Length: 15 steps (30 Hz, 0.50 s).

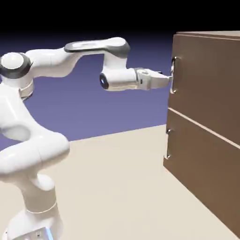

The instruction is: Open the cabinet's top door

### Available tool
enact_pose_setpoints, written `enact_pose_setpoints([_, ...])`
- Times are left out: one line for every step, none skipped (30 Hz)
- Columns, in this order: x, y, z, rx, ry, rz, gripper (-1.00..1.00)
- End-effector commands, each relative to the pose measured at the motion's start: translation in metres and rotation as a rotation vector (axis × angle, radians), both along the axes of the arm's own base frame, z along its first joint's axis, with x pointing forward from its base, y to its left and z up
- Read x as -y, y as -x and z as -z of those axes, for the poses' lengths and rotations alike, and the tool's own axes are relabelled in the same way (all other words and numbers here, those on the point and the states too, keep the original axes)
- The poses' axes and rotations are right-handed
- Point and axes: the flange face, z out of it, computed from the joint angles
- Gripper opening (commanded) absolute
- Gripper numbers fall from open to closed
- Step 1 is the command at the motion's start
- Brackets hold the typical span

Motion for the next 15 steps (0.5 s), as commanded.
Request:
enact_pose_setpoints([0.001, -0.011, 0.000, 0.000, -0.002, 0.000, 1.00])
enact_pose_setpoints([0.001, -0.012, 0.000, 0.000, -0.002, 0.000, 1.00])
enact_pose_setpoints([0.001, -0.012, 0.000, 0.000, -0.002, 0.000, -1.00])
enact_pose_setpoints([0.001, -0.012, 0.000, 0.000, -0.002, 0.000, -1.00])
enact_pose_setpoints([0.003, -0.005, 0.000, 0.001, -0.002, -0.014, -1.00])
enact_pose_setpoints([0.005, 0.002, 0.000, 0.000, -0.002, -0.028, -1.00])
enact_pose_setpoints([0.007, 0.008, 0.000, 0.000, -0.002, -0.042, -1.00])
enact_pose_setpoints([0.009, 0.014, 0.000, -0.001, -0.002, -0.055, -1.00])
enact_pose_setpoints([0.011, 0.020, 0.000, -0.001, -0.002, -0.067, -1.00])
enact_pose_setpoints([0.013, 0.026, 0.000, 0.000, -0.002, -0.079, -1.00])
enact_pose_setpoints([0.015, 0.031, 0.000, 0.000, -0.002, -0.090, -1.00])
enact_pose_setpoints([0.017, 0.037, 0.000, 0.000, -0.002, -0.101, -1.00])
enact_pose_setpoints([0.019, 0.042, 0.000, 0.000, -0.002, -0.111, -1.00])
enact_pose_setpoints([0.020, 0.047, 0.000, 0.000, -0.001, -0.121, -1.00])
enact_pose_setpoints([0.022, 0.051, 0.000, 0.000, -0.001, -0.131, -1.00])
